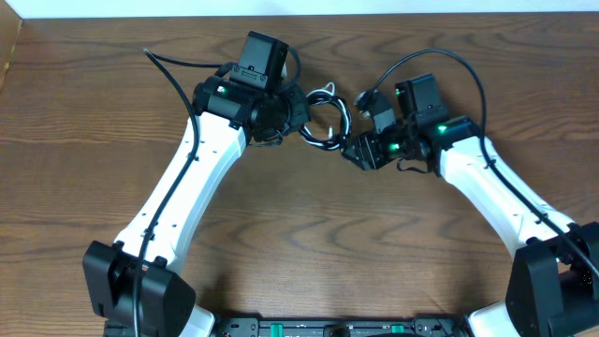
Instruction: Untangle cables
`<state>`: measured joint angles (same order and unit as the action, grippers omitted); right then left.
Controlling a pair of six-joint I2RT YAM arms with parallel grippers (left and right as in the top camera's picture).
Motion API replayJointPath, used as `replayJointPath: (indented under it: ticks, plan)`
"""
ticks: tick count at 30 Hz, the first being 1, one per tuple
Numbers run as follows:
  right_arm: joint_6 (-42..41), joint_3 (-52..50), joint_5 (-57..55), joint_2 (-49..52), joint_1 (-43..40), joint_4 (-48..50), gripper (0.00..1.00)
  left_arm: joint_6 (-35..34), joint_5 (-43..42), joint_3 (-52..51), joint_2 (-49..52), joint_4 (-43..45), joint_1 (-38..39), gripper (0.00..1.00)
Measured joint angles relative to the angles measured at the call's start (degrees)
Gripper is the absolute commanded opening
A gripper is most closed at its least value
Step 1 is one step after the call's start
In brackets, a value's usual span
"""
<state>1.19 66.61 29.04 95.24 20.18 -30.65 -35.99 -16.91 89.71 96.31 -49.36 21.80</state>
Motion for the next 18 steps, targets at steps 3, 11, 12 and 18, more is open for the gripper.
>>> replayJointPath:
  ticks: [3,11,12,18]
  plan:
    - [1.25,0.00,-4.39,0.00,1.03,-1.25,0.07,0.74,-2.78,0.00,0.00,-0.87,-0.22,0.07]
    - [-0.52,0.00,-6.62,-2.19,1.42,-2.10,0.01,3.19,-5.86,0.00,0.00,-3.45,-3.50,0.08]
    - [-1.31,0.00,-6.23,-3.39,1.42,-2.01,0.01,3.69,-5.95,0.00,0.00,-3.45,-3.74,0.07]
    - [-12.46,0.00,-1.46,-12.35,1.38,3.50,0.01,8.74,-5.90,0.00,0.00,-3.43,-4.46,0.07]
